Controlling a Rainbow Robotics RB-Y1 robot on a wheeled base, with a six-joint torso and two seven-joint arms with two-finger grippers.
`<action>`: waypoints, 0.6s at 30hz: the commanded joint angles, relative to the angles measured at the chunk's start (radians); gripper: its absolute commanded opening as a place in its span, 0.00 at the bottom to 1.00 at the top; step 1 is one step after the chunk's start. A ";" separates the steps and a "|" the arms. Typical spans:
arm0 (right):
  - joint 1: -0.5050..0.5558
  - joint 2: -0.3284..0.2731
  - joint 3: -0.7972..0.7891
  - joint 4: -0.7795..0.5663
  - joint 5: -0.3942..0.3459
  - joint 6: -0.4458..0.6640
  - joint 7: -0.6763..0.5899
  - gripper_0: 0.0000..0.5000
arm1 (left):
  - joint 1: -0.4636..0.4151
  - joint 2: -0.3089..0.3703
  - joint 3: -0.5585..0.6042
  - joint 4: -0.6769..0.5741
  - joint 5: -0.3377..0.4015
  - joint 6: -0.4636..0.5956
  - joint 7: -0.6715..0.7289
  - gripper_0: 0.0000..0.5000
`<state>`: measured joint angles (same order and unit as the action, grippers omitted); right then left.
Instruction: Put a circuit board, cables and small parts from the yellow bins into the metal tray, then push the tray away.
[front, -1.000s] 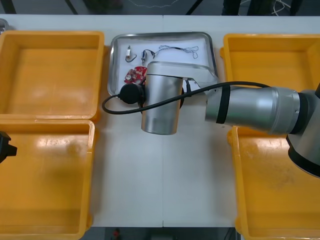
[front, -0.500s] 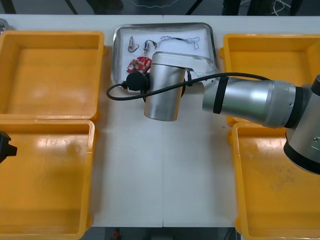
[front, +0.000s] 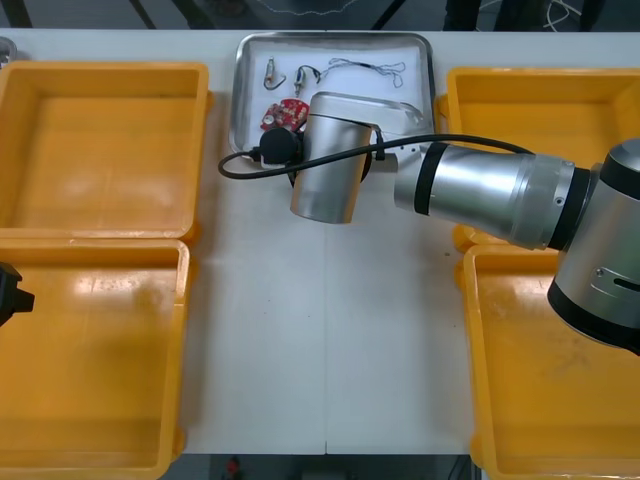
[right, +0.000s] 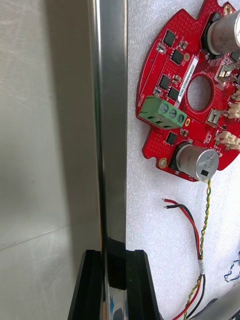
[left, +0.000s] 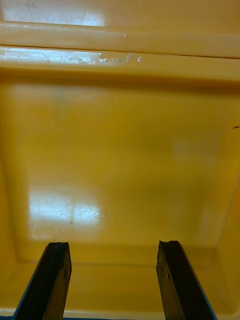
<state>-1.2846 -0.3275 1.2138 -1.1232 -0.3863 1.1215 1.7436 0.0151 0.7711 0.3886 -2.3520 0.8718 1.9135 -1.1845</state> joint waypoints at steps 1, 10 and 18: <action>-0.061 0.028 -0.034 0.017 0.010 -0.029 0.042 0.00 | 0.020 0.039 0.027 -0.030 0.007 0.006 -0.081 1.00; -0.061 0.030 -0.046 0.020 0.007 -0.032 0.048 1.00 | 0.020 0.039 0.027 -0.030 0.007 0.006 -0.081 1.00; -0.059 0.031 -0.112 -0.010 -0.057 0.041 0.065 1.00 | 0.020 0.039 0.027 -0.030 0.007 0.006 -0.081 1.00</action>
<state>-1.2896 -0.3164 1.1709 -1.0989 -0.4167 1.1209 1.7517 0.0151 0.7711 0.3886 -2.3521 0.8718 1.9135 -1.1845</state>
